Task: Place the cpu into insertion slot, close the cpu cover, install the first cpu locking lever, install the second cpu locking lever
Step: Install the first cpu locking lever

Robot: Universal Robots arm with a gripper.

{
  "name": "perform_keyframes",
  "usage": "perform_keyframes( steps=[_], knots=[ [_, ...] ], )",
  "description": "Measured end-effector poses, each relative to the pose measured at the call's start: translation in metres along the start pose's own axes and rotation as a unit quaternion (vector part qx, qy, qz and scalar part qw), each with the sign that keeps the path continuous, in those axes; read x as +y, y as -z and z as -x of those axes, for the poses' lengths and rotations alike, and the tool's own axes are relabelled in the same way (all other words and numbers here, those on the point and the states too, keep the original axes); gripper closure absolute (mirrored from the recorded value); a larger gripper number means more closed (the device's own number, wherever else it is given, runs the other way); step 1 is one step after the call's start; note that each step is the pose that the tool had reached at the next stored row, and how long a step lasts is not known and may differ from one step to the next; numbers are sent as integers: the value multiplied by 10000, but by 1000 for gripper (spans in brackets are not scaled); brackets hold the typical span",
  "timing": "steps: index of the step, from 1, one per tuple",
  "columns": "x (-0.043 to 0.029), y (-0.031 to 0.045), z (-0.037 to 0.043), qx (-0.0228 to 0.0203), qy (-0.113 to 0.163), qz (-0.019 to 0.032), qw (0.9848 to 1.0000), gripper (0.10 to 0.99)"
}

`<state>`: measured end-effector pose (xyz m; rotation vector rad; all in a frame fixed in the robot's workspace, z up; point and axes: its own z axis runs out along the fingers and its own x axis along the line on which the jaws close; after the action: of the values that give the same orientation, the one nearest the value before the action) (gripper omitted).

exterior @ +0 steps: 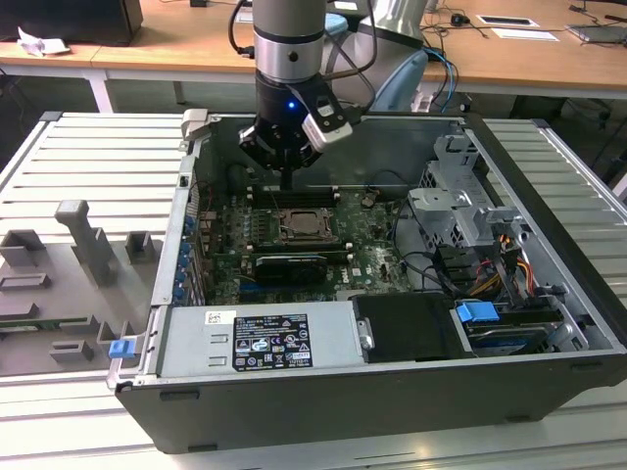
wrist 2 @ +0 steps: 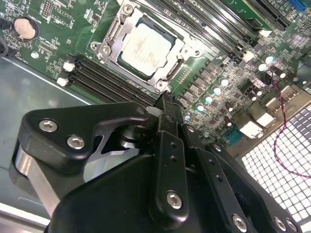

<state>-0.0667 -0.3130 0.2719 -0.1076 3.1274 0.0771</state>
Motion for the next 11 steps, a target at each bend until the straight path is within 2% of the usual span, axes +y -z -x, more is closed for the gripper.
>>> perform_keyframes(
  steps=[11],
  knots=[
    [5, 1, -82, 0, 0, 0, 10000, 980]
  ],
)
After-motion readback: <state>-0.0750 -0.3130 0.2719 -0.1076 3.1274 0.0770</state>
